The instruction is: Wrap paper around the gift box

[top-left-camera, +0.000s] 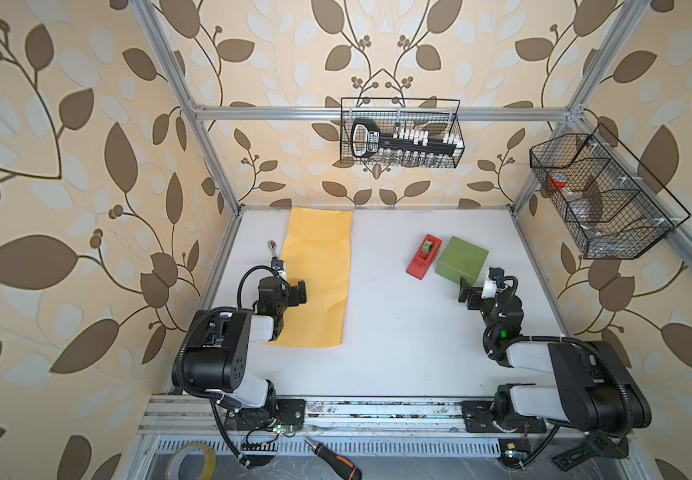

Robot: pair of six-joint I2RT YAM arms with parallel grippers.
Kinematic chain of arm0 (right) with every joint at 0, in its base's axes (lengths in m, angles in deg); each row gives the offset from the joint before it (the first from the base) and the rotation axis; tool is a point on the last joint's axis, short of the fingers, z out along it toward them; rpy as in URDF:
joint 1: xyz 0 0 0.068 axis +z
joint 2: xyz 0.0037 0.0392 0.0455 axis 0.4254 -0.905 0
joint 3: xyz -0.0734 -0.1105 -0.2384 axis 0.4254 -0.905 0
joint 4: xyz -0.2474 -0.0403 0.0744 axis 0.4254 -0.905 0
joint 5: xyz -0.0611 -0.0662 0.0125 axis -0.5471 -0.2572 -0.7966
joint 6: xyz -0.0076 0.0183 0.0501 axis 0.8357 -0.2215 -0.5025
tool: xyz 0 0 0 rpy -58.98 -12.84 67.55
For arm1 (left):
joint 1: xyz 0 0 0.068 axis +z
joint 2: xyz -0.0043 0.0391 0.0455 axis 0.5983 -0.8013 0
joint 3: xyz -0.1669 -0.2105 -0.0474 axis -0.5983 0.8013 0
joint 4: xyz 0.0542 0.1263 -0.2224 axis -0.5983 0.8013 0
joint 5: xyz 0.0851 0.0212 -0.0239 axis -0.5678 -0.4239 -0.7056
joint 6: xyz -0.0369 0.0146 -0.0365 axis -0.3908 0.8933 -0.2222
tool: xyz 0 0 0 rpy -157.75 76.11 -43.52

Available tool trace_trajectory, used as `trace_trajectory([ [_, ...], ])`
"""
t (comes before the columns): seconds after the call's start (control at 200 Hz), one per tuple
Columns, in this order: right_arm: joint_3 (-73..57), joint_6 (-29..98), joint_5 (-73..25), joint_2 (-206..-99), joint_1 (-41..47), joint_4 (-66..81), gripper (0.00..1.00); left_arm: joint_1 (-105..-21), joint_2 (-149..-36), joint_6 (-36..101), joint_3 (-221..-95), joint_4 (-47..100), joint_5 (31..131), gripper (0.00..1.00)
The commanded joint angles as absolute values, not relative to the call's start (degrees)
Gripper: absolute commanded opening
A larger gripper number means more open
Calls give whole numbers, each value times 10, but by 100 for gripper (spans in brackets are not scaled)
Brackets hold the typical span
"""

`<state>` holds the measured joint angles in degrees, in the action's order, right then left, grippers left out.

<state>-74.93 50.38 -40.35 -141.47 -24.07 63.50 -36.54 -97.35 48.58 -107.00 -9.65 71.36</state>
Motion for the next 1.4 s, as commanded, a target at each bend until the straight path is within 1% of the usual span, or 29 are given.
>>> trace_trajectory([
  [0.0, -744, 517, -397, -1418, -240, 650, 100, -366, -961, 485, -1087, -106, 719, 99],
  [0.875, -743, 517, -394, -1418, -241, 650, 100, -365, -960, 485, -1087, -106, 720, 99],
  [0.96, -743, 515, -443, -1407, -226, 647, 100, -365, -940, 486, -1095, -87, 718, 99],
  [1.064, -731, 510, -534, -1328, -204, 562, 100, -366, -858, 455, -1142, 65, 671, 99],
  [1.124, -721, 495, -594, -1262, -194, 495, 100, -366, -822, 386, -1168, 138, 623, 99],
  [1.154, -712, 447, -636, -1225, -192, 455, 100, -366, -808, 344, -1177, 167, 609, 99],
  [1.189, -707, 379, -654, -1189, -199, 419, 100, -366, -795, 300, -1191, 207, 607, 99],
  [1.224, -701, 295, -632, -1152, -214, 379, 98, -366, -787, 257, -1209, 251, 621, 99],
  [1.279, -691, 212, -555, -1108, -228, 322, 91, -368, -789, 222, -1231, 288, 702, 96],
  [1.334, -679, 197, -488, -1093, -208, 301, 88, -388, -806, 213, -1243, 283, 786, 93],
  [1.359, -670, 201, -474, -1092, -188, 290, 88, -404, -816, 211, -1254, 293, 800, 92],
  [1.394, -649, 212, -472, -1097, -153, 264, 88, -433, -831, 211, -1274, 322, 794, 92],
])
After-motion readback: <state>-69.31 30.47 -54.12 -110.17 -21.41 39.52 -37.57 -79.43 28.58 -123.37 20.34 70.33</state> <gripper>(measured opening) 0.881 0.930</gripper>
